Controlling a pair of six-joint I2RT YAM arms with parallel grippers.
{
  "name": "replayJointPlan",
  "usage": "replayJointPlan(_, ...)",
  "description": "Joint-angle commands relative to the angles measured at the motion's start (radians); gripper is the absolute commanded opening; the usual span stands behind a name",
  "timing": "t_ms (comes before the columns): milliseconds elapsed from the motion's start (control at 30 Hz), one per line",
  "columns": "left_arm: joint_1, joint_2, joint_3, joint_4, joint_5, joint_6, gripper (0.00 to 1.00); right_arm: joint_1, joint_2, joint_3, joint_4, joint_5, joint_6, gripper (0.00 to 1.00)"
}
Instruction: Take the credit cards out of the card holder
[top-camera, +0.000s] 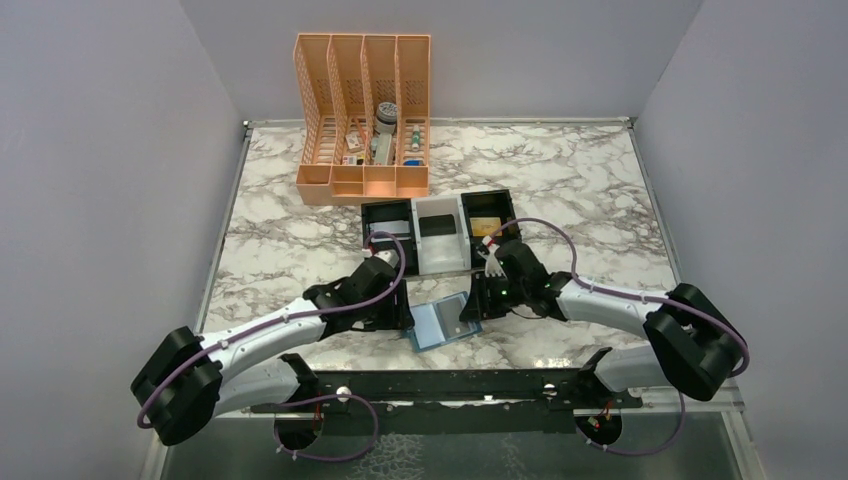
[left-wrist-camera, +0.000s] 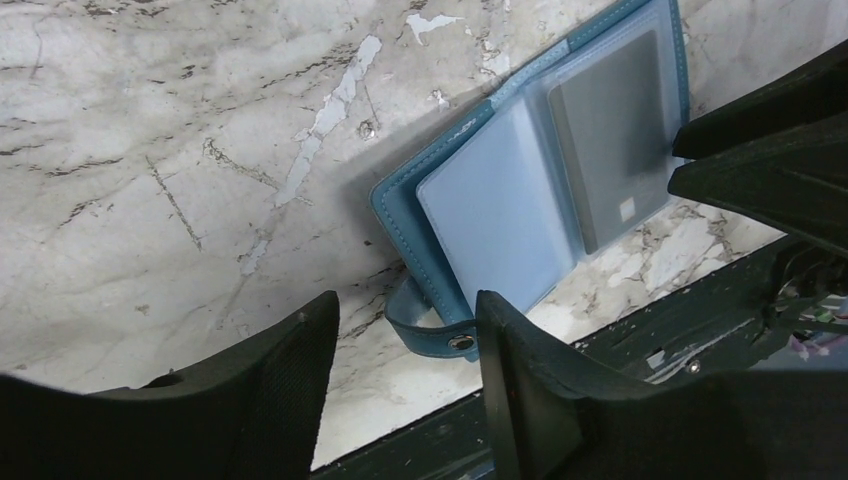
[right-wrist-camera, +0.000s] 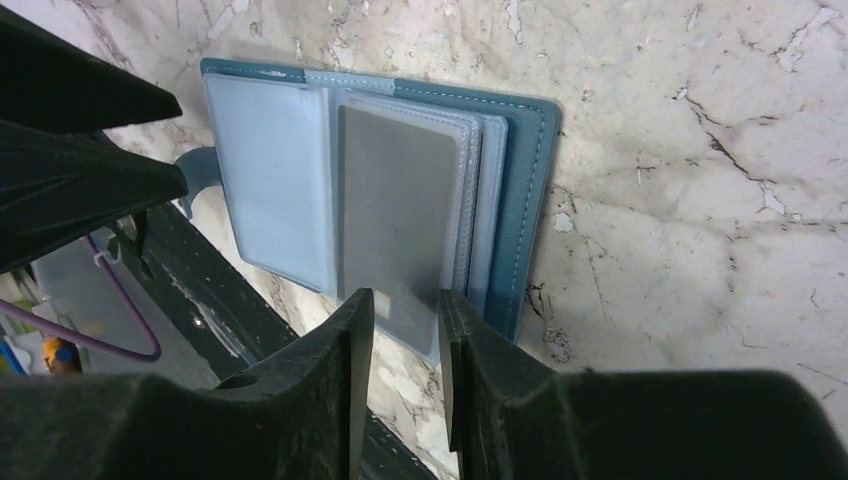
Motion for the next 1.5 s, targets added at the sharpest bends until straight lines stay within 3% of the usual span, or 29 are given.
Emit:
replayJointPlan(0,-0.01,0.022,-0.031,0.041,-0.019,-0.005,0.5,0.004,0.025,0.0,0.055,-0.027,-0.003,0.3)
replayJointPlan(167,-0.015,0.066,-0.031,0.078,0.004,0.006,0.4,0.005,0.044,-0.004,0.072,-0.061,-0.009,0.26)
replayJointPlan(533,-0.017,0.119,-0.019,0.091,-0.019,0.017,0.3,0.004,0.027,-0.002,0.117,-0.129,0.03,0.24)
replayJointPlan(933,-0.017,0.131,-0.008,0.089,-0.031,0.034,0.26,0.004,0.02,0.011,0.103,-0.136,0.035,0.23)
replayJointPlan(1467,-0.017,0.112,0.002,0.079,-0.039,0.04,0.23,0.003,0.053,-0.058,0.346,-0.331,0.181,0.23)
